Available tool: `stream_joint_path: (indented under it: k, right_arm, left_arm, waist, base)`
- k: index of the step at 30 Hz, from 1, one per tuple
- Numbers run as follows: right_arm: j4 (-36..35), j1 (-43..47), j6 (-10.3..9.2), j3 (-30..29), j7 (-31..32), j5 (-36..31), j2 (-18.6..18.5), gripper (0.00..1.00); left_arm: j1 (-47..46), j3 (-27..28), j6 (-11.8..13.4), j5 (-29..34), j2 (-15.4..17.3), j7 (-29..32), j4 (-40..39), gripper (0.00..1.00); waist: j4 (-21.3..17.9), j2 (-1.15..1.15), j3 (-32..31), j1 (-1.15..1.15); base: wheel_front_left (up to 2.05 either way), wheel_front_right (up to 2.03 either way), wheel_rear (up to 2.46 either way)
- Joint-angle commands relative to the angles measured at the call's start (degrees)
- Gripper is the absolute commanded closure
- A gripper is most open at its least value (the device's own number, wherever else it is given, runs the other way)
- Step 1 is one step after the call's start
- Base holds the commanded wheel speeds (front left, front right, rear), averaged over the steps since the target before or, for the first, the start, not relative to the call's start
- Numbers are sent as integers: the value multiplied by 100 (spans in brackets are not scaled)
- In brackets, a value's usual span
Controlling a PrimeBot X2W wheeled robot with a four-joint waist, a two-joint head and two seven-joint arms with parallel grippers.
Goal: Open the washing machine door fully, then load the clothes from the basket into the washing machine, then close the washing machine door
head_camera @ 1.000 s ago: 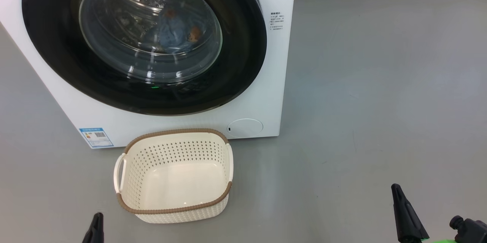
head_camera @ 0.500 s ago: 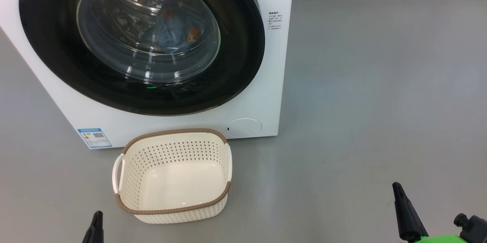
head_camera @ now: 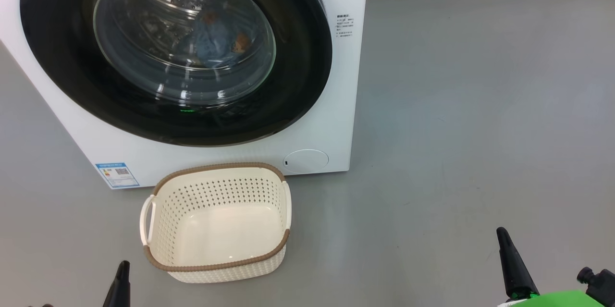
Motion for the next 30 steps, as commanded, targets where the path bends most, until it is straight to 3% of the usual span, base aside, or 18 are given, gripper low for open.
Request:
stream_joint_path:
  k: [1, 30]
  right_arm:
    - [-104, -279, -17, 25, 32, 164, -81, 100]
    - [197, -602, -25, -49, 509, 1896, -107, 100]
  left_arm:
    - [-285, 152, -8, -168, 41, 36, -81, 100]
    - [-671, 341, -12, -1720, -137, 504, 214, 100]
  waist:
    - [-3, 0, 1, 0]
    - [-70, 0, 19, 0]
  base:
    - [0, 0, 0]
    - [0, 0, 0]
